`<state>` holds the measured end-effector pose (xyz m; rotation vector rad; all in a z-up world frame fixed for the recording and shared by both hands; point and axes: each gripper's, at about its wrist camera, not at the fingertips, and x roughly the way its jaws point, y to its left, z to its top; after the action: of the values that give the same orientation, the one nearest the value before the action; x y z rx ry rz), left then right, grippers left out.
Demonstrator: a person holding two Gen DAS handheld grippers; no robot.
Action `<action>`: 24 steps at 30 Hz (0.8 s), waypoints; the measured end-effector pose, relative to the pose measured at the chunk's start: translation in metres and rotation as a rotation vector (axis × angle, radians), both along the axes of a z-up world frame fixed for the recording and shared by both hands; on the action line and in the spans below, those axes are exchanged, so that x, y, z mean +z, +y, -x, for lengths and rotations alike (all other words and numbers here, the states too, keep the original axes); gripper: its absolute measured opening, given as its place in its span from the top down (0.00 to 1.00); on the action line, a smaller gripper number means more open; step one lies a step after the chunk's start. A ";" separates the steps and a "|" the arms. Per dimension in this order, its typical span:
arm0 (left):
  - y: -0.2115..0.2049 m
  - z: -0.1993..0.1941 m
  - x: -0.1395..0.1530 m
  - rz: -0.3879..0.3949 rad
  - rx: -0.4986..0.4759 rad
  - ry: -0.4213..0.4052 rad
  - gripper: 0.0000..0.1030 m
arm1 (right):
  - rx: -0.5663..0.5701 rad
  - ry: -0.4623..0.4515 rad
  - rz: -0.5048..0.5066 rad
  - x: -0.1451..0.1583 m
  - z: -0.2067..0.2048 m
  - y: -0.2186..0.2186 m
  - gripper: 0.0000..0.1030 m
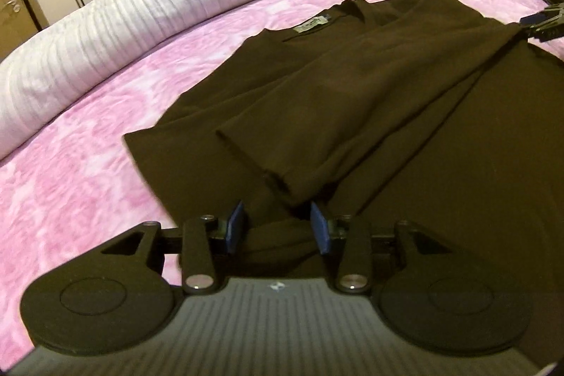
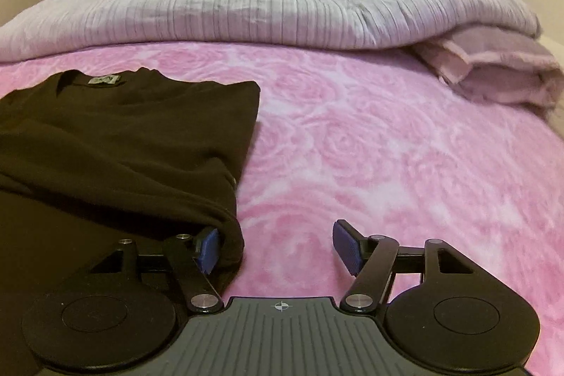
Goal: Fold clothes
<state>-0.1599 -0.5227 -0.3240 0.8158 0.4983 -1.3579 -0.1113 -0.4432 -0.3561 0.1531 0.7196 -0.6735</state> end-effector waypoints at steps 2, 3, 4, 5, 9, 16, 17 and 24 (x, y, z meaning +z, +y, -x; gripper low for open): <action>0.014 0.000 0.008 0.015 0.014 -0.007 0.64 | 0.001 0.006 0.013 0.004 0.007 0.010 0.37; 0.021 0.001 0.012 0.023 0.020 -0.002 0.65 | -0.002 0.017 0.015 0.006 0.011 0.017 0.37; 0.028 0.003 0.015 0.030 0.023 -0.001 0.65 | -0.006 0.029 0.012 0.006 0.015 0.024 0.37; 0.035 0.006 0.018 0.037 0.025 0.001 0.65 | -0.010 0.042 0.008 0.005 0.019 0.031 0.37; 0.063 0.027 0.025 0.047 0.017 0.030 0.66 | 0.005 0.035 -0.034 0.008 0.047 0.065 0.37; 0.140 0.065 0.004 0.000 0.044 0.037 0.66 | 0.143 0.096 -0.023 0.012 0.104 0.147 0.37; 0.152 0.067 0.005 0.000 0.063 0.050 0.66 | 0.158 0.110 -0.015 0.013 0.111 0.157 0.37; 0.245 0.101 0.022 0.007 0.087 0.007 0.66 | 0.270 0.166 0.036 0.023 0.165 0.226 0.37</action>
<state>-0.2610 -0.2778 -0.3018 0.7756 0.5279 -1.2824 -0.2761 -0.2172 -0.3331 -0.0344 0.8689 -0.4436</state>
